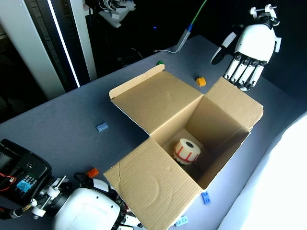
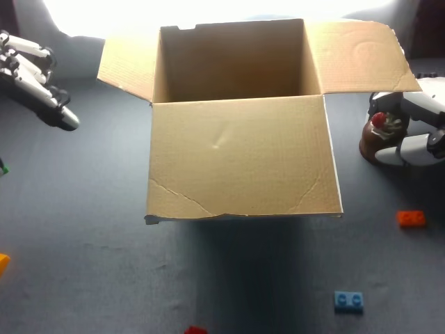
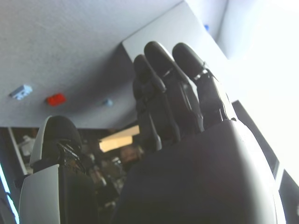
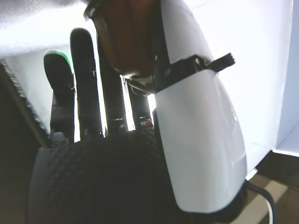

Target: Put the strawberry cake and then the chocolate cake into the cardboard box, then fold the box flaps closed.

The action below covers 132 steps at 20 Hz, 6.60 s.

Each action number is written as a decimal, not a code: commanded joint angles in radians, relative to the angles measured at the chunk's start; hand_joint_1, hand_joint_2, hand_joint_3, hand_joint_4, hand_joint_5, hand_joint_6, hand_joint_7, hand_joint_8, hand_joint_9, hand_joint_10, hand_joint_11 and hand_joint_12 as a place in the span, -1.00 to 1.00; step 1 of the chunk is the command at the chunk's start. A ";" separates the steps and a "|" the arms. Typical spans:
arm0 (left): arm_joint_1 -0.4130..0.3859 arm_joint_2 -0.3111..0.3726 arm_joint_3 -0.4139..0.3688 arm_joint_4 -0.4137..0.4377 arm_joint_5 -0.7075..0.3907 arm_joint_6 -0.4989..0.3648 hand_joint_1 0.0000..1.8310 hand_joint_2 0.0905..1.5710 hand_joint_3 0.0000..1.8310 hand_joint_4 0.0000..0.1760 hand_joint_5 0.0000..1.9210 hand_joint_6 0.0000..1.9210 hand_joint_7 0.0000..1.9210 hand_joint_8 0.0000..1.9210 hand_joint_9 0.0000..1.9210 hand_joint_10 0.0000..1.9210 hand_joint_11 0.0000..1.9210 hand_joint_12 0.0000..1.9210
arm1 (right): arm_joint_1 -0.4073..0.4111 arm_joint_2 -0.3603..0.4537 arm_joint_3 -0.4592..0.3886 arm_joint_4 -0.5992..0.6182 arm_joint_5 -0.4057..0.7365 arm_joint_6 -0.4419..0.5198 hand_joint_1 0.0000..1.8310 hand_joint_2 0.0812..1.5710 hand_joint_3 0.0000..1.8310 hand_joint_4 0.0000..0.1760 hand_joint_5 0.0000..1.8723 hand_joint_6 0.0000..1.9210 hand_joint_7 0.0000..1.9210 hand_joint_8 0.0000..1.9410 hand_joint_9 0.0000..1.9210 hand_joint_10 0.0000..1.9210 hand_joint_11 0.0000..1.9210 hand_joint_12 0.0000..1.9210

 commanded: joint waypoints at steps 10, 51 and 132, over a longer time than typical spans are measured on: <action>-0.032 0.002 -0.009 -0.058 -0.021 -0.002 -0.39 0.37 -1.00 -1.00 -0.48 -1.00 -0.29 -1.00 -0.47 -0.33 -0.84 0.47 | 0.026 0.159 -0.045 0.001 0.147 0.051 0.29 0.54 -1.00 -1.00 -0.30 0.41 -0.10 0.33 -0.34 0.26 -0.65 0.89; -0.023 -0.005 -0.022 -0.051 -0.036 0.004 -0.39 0.38 -1.00 -1.00 -0.47 -0.99 -0.29 -1.00 -0.51 -0.20 -0.87 0.54 | 0.532 0.078 -0.238 -0.243 -0.151 -0.005 0.26 0.55 -1.00 -1.00 -0.29 0.45 -0.12 0.32 -0.32 0.17 -0.60 0.83; -0.156 -0.211 -0.091 0.057 0.058 0.057 -0.67 0.44 -1.00 -1.00 -0.48 -1.00 -0.24 -1.00 -0.43 -0.36 -0.84 0.48 | -0.144 0.335 -0.363 -0.068 0.284 -0.166 -1.00 0.41 -1.00 -1.00 -0.70 -1.00 -0.63 -1.00 -0.63 -0.99 -1.00 -0.09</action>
